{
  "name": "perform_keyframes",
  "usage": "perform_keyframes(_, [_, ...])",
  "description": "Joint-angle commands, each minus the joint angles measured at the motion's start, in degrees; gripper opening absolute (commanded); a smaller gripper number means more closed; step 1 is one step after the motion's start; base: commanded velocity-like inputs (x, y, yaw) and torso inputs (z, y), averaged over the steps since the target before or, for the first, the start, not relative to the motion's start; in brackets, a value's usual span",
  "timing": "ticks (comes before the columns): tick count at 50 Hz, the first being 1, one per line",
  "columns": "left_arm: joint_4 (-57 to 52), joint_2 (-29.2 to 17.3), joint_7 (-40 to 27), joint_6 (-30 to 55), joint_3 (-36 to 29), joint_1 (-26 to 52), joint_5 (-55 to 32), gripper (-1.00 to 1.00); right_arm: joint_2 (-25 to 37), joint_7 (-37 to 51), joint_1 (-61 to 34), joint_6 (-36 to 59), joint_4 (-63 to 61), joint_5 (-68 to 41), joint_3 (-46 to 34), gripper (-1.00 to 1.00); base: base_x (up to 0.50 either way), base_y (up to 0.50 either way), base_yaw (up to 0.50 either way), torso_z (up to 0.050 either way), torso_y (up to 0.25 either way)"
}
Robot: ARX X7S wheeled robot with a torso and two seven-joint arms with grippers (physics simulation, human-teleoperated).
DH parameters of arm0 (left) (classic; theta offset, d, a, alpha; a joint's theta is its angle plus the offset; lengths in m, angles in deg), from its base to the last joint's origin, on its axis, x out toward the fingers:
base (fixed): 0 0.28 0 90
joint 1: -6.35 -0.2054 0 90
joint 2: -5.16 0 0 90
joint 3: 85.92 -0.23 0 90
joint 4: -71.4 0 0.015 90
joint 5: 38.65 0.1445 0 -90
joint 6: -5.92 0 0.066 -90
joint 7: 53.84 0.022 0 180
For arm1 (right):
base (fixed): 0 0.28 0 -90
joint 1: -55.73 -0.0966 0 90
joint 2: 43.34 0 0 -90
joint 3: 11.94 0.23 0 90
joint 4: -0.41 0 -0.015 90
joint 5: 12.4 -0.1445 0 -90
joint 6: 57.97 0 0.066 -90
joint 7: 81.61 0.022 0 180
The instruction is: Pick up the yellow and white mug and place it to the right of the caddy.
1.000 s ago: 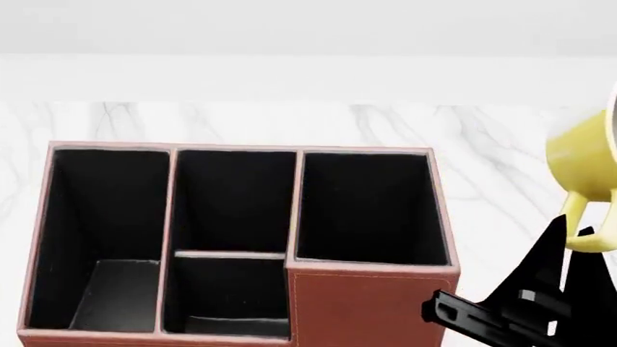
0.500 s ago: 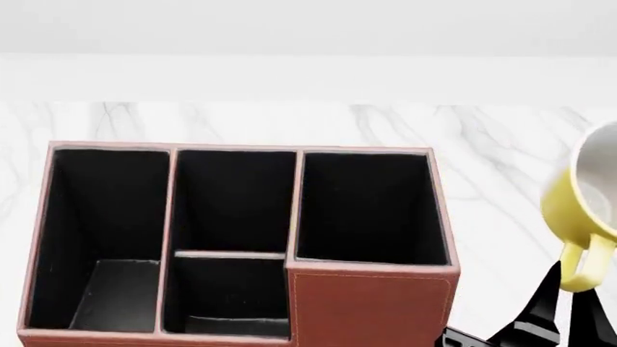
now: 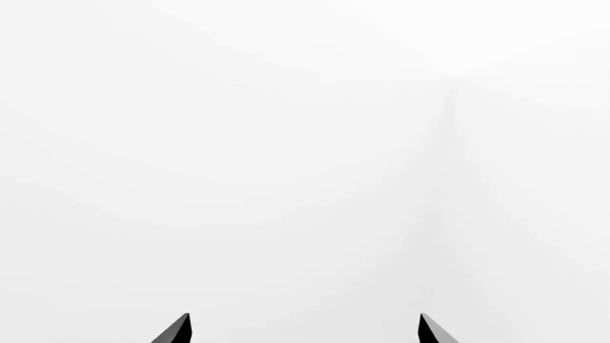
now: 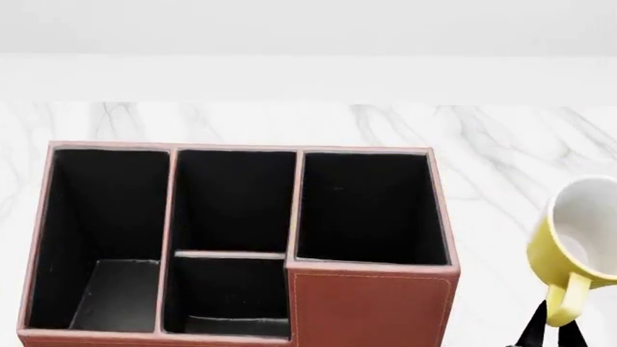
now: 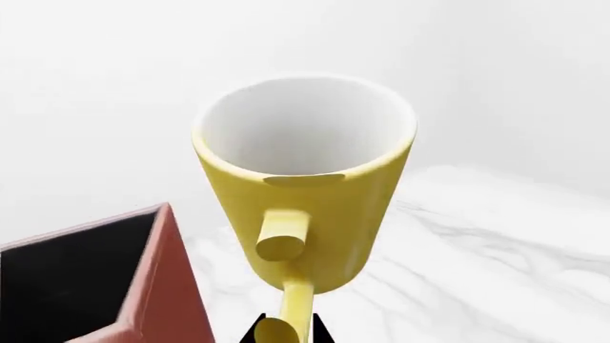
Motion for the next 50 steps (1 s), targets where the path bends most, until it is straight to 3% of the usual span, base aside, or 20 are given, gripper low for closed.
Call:
perform_keyframes(1, [0.0, -1.34, -1.39, 0.19, -0.61, 0.0, -0.11, 1.0, -2.98, -5.33, 0.96, -0.53, 5.8, -3.37, -0.53, -1.0, 0.0, 0.0, 0.0, 0.0, 0.0])
perform_keyframes(28, [0.0, -1.63, -1.51, 0.22, -0.78, 0.0, -0.43, 1.0, -11.36, -14.23, 3.5, 1.42, 19.75, -11.61, -1.04, -1.0, 0.0, 0.0, 0.0, 0.0, 0.0])
perform_keyframes(50, [0.0, -1.8, -1.56, 0.45, -0.88, 0.0, -0.24, 1.0, -13.78, -17.19, 5.13, 1.28, 24.35, -14.16, -0.19, -1.0, 0.0, 0.0, 0.0, 0.0, 0.001])
